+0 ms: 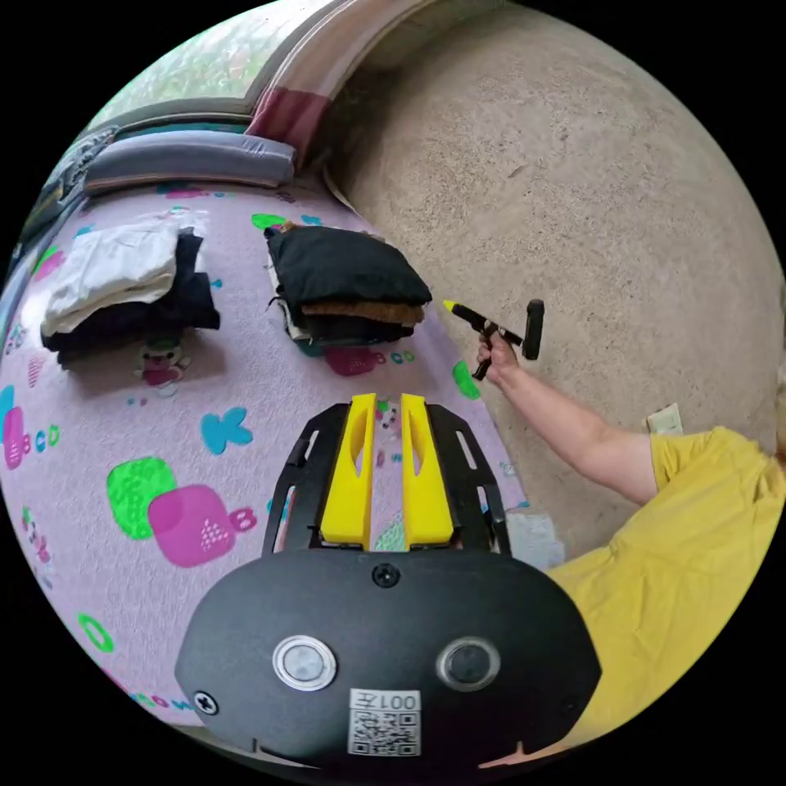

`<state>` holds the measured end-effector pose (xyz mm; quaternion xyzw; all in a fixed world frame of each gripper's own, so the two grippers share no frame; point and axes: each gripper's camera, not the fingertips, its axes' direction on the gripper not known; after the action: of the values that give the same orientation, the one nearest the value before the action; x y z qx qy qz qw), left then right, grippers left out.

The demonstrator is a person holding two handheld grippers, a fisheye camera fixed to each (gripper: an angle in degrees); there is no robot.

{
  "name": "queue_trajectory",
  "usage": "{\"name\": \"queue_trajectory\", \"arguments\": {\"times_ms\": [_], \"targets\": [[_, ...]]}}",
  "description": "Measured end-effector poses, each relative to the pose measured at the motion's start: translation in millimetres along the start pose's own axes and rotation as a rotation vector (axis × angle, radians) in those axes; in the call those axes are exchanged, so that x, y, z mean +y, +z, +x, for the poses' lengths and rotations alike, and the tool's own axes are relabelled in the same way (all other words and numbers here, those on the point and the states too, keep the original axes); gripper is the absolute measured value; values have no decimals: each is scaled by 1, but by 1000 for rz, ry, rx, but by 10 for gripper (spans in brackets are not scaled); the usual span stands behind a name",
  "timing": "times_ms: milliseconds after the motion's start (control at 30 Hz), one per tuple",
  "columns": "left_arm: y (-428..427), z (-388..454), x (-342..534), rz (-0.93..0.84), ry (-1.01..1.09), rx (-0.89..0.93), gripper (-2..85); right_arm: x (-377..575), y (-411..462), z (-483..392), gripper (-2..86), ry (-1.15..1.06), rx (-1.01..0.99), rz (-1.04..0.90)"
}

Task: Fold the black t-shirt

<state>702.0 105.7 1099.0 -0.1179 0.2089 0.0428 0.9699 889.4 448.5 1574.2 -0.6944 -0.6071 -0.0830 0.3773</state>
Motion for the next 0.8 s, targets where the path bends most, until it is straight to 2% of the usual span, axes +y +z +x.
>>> {"name": "queue_trajectory", "arguments": {"times_ms": [100, 233, 367, 467, 633, 800], "targets": [[36, -33, -48, 20, -109, 112, 25, -10, -3, 22, 75, 63, -43, 6], [91, -89, -90, 11, -379, 299, 42, -22, -4, 54, 81, 191, -91, 20], [125, -127, -109, 16, -556, 355, 53, -28, 1, 93, 84, 390, -173, 49], [138, -139, -116, 33, -611, 369, 59, -34, 6, 112, 73, 478, -241, 72], [153, -145, -122, 41, -658, 366, 55, -51, 11, 123, 29, 515, -241, 11], [154, -137, -114, 60, -653, 295, -3, -69, -23, 102, 10, 345, -287, 79]]}}
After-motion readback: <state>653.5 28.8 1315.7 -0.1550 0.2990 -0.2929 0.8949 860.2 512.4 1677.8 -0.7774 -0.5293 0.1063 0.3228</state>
